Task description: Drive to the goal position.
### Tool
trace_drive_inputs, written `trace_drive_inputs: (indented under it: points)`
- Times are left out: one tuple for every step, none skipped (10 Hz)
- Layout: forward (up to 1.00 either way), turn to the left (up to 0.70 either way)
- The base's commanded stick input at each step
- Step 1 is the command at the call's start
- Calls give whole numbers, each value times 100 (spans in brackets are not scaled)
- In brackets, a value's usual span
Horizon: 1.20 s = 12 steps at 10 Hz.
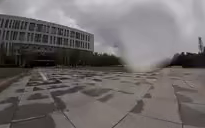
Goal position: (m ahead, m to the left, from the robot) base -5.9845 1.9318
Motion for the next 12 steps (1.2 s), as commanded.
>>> trace_drive_inputs:
  points:
    - [70,0]
    - [70,0]
    - [70,0]
    - [70,0]
    - [70,0]
    - [70,0]
    - [70,0]
    - [70,0]
    - [70,0]
    - [70,0]
    - [70,0]
    - [70,0]
